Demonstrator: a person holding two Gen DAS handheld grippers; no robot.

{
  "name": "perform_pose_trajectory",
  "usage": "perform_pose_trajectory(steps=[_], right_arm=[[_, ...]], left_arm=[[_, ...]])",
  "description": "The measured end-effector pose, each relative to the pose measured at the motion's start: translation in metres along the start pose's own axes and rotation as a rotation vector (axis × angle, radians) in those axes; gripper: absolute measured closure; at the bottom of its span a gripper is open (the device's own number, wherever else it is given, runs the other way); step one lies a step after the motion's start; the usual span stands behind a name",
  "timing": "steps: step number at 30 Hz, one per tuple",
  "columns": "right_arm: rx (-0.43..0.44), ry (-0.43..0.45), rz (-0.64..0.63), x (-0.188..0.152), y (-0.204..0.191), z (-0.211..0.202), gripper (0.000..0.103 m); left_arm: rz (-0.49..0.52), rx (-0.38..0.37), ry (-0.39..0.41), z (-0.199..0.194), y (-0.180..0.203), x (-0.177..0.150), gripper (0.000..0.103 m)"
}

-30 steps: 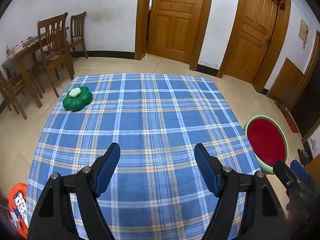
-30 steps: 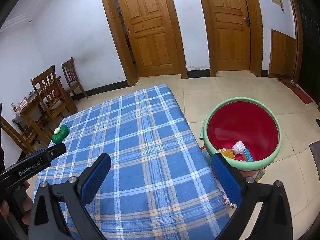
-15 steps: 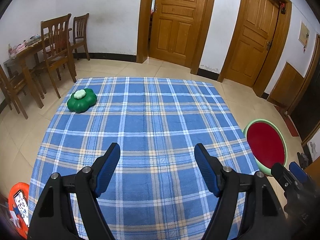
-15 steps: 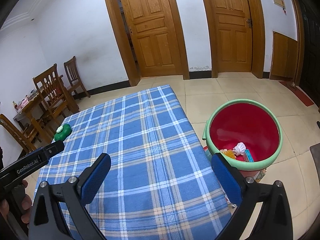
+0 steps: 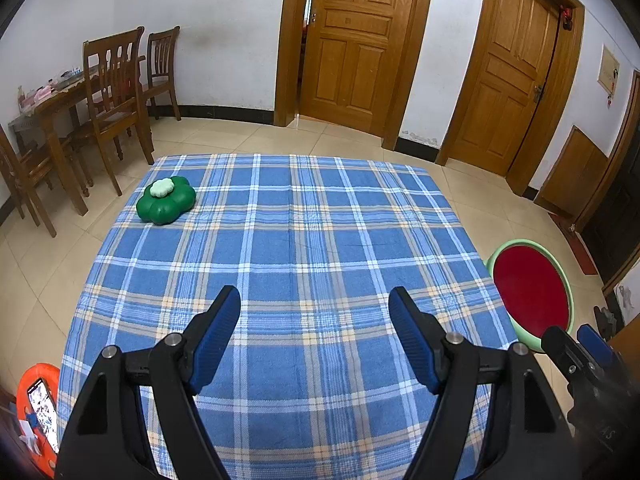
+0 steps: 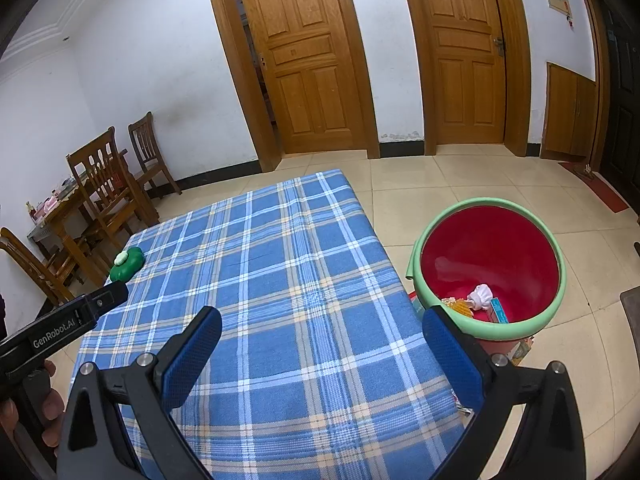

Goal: Collect trash

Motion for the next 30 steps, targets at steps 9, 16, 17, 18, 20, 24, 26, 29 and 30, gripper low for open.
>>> perform_pose_trajectory(steps=[9, 16, 17, 18, 20, 24, 26, 29, 30], right_arm=[[0.000, -0.001, 0.000, -0.0002, -0.0003, 0.0004, 0.001], [0.000, -0.001, 0.000, -0.0003, -0.0010, 0.0003, 0.001], [0.000, -0.001, -0.001, -0.0004, -0.0013, 0.0001, 0.001], [0.000, -0.001, 0.000, -0.0001, -0.0007, 0.0006, 0.001], [0.001, -0.002, -0.001, -0.0004, -0.0013, 0.0002, 0.001], [0.000, -0.001, 0.000, 0.0000, -0.0009, 0.0005, 0.001], [0.000, -0.001, 0.000, 0.0000, -0.0013, 0.0004, 0.001], [0.000, -0.002, 0.000, 0.0002, -0.0010, 0.0006, 0.001], [0.000, -0.002, 0.000, 0.0002, -0.0011, 0.0005, 0.001]], left_arm=[[0.000, 0.000, 0.000, 0.0005, -0.0004, -0.0002, 0.027], [-0.002, -0.002, -0.001, -0.0004, -0.0008, -0.0021, 0.027], [-0.001, -0.002, -0.001, -0.0011, -0.0006, -0.0023, 0.027], [-0.002, -0.001, -0.001, -0.0004, -0.0008, -0.0021, 0.027], [-0.002, -0.001, -0.001, -0.0002, -0.0009, -0.0020, 0.027], [-0.003, -0.001, -0.002, -0.0003, -0.0010, -0.0021, 0.027], [-0.003, -0.002, -0.001, -0.0001, -0.0010, -0.0021, 0.027], [-0.003, -0.002, -0.002, -0.0007, -0.0010, -0.0023, 0.027], [-0.002, -0.002, -0.002, 0.0000, -0.0010, -0.0021, 0.027]])
Point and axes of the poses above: each gripper's, at about its wrist camera, not at the fingertips, and z roughly the way its jaws point, y to its right, x to its top, the point moved 8 cm from there along z, roughly the way its jaws point, and after that the axes turned 14 degrees about -y, right-handed, at the moved point
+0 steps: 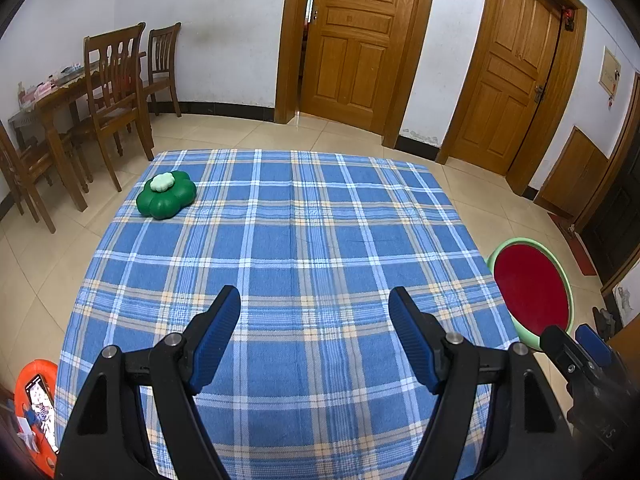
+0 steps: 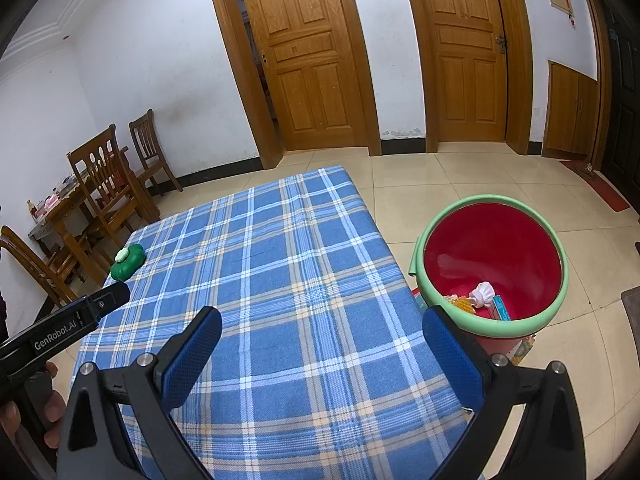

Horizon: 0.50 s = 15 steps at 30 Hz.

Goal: Collect trash

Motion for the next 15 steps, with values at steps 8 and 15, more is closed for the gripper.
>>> perform_pose_trajectory(steps=[8, 15], right_arm=[[0.000, 0.000, 0.001, 0.0002, -0.0002, 0.0003, 0.001], [0.000, 0.000, 0.001, 0.0004, -0.0004, 0.0005, 0.001]], left_arm=[[0.000, 0.000, 0.000, -0.0006, -0.0002, -0.0002, 0.027], [0.000, -0.001, 0.000, -0.0002, -0.0004, -0.0006, 0.027]])
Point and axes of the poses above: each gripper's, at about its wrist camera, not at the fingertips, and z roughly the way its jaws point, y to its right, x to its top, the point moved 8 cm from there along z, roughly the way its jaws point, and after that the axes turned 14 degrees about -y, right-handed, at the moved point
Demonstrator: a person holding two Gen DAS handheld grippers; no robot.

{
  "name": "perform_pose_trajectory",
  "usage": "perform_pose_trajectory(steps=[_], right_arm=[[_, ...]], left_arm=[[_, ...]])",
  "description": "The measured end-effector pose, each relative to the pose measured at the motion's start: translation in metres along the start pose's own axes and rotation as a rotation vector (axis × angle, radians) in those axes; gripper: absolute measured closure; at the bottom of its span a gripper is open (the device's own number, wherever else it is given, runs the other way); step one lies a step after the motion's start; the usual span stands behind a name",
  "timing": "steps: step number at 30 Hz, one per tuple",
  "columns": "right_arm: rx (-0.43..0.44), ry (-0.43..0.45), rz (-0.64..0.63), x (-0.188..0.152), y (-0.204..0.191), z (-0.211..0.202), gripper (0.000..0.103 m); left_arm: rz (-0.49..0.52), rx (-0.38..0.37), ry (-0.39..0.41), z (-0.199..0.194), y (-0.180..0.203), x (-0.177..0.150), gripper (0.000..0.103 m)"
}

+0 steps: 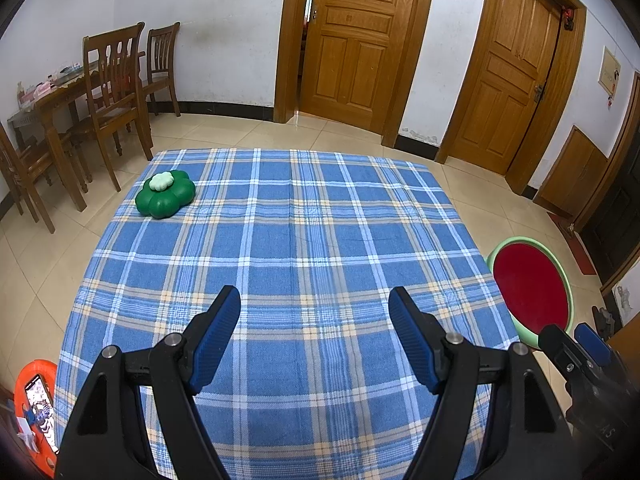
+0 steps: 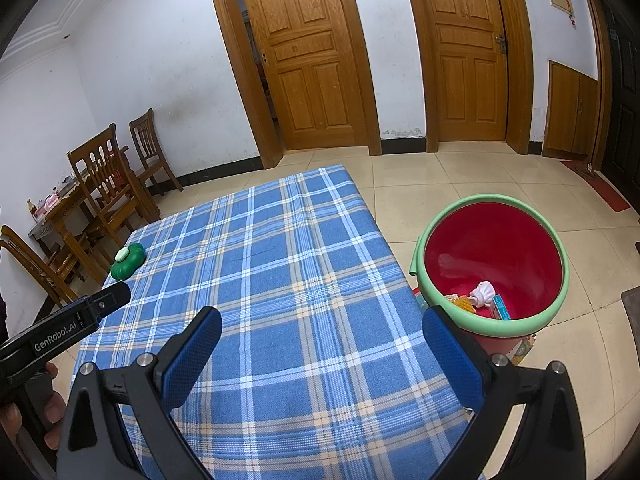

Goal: Collect trash

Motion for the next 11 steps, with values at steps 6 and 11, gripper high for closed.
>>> perform_pose_trajectory(steps=[6, 11], right_arm=[[0.000, -0.002, 0.000, 0.0003, 0.0000, 0.0007, 0.001], [-0.004, -0.009, 0.001, -0.0015, -0.0004, 0.0011, 0.001]], left_arm=[[-0.001, 0.000, -0.002, 0.0004, -0.0004, -0.0003, 0.027], [-0.006, 0.004, -0.010, 0.0020, -0.0012, -0.0080, 0.027]])
Point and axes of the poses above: each gripper's, at about its wrist camera, not at the fingertips, and z roughly the way its jaws point, y to its right, x to its top, the point moved 8 cm from there along z, roughly the way its jaws point, and after that the axes turned 14 degrees about -y, right-handed, at the moved point
